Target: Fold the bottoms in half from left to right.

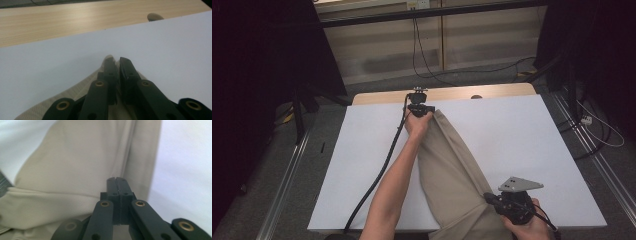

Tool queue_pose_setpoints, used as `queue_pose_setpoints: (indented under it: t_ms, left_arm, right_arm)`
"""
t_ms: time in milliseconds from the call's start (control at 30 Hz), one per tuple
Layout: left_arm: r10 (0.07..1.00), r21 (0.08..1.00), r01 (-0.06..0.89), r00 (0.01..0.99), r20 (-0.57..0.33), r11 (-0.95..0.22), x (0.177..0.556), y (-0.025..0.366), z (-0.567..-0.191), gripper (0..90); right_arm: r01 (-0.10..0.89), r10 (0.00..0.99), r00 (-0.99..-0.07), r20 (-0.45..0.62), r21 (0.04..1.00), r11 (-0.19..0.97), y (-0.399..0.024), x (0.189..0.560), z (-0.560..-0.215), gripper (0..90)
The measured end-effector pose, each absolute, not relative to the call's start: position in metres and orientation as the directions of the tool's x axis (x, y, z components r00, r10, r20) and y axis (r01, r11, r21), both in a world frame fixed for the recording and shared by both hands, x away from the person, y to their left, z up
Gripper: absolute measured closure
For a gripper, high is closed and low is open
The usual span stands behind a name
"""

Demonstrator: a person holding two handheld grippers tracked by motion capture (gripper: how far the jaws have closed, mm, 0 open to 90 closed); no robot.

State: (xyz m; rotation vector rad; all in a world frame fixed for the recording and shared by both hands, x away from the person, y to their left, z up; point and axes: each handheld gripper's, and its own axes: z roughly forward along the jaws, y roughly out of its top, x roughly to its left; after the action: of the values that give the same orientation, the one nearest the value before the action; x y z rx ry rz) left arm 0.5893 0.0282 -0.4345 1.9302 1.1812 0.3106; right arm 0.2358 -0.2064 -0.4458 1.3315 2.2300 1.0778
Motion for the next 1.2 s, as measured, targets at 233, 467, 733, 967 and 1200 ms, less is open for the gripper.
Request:
queue_pose_setpoints:
  t_ms: [233, 467, 733, 967, 1200]
  left_arm:
    - [0.816, 0.771, 0.608, 0.534, -0.222, -0.188, 0.586, 0.023, -0.437, 55.0]
    - [0.812, 0.785, 0.571, 0.561, -0.160, -0.240, 0.563, 0.041, -0.422, 30.9]
    - [0.786, 0.783, 0.558, 0.599, -0.152, -0.274, 0.518, 0.073, -0.437, 28.5]
    - [0.732, 0.755, 0.543, 0.669, -0.124, -0.368, 0.467, 0.088, -0.444, 26.4]
    - [0.638, 0.744, 0.496, 0.760, -0.123, -0.448, 0.405, 0.090, -0.446, 30.4]
  right_arm:
    - [0.648, 0.864, -0.496, 0.086, 0.699, 0.303, -0.214, 0.234, -0.454, 90.0]
    - [0.670, 0.871, -0.484, 0.091, 0.679, 0.301, -0.217, 0.235, -0.456, 89.6]
    - [0.672, 0.896, -0.439, 0.063, 0.685, 0.281, -0.229, 0.228, -0.451, 86.4]
    - [0.579, 0.838, -0.540, 0.076, 0.756, 0.305, -0.214, 0.213, -0.442, 70.4]
    - [0.498, 0.671, -0.738, 0.068, 0.726, 0.474, -0.163, 0.203, -0.452, 60.2]
